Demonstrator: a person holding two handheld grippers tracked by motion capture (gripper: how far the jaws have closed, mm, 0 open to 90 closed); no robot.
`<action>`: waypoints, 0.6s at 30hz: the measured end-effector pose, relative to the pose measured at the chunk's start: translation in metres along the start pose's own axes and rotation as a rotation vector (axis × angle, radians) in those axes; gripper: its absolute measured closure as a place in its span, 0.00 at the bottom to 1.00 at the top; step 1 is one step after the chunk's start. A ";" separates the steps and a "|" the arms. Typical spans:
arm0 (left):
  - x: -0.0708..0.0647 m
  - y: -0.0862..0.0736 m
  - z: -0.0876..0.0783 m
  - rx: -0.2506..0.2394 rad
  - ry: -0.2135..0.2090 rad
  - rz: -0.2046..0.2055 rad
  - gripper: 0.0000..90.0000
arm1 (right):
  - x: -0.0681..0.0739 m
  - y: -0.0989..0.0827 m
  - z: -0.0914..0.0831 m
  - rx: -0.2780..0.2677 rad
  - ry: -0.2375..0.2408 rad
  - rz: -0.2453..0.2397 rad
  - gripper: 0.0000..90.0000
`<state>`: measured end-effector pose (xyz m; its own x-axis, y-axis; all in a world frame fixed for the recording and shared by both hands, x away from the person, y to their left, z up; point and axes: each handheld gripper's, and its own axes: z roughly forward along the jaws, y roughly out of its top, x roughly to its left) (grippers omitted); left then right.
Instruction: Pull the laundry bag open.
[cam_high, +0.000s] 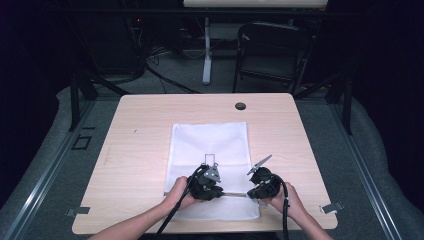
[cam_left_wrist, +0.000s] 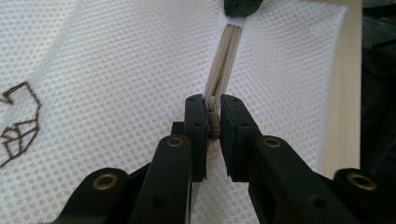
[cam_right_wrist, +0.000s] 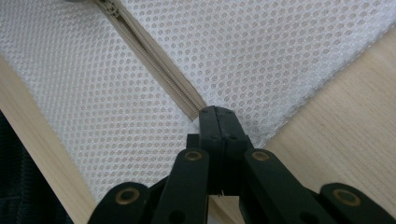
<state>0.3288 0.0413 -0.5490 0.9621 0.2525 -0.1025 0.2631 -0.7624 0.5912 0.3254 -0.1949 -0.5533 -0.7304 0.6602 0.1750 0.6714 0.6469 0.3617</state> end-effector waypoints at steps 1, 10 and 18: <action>0.000 0.000 0.000 -0.001 -0.002 -0.004 0.91 | 0.000 0.000 0.000 -0.001 0.001 0.000 1.00; -0.001 0.000 -0.001 -0.001 0.001 0.002 0.91 | 0.002 0.000 0.000 0.004 -0.013 -0.007 1.00; 0.002 -0.007 -0.007 -0.006 -0.004 -0.011 0.91 | 0.000 0.000 0.001 -0.004 0.006 0.006 1.00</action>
<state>0.3285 0.0513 -0.5483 0.9594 0.2586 -0.1125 0.2735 -0.7559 0.5948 0.3255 -0.1947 -0.5538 -0.7274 0.6614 0.1830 0.6751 0.6418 0.3639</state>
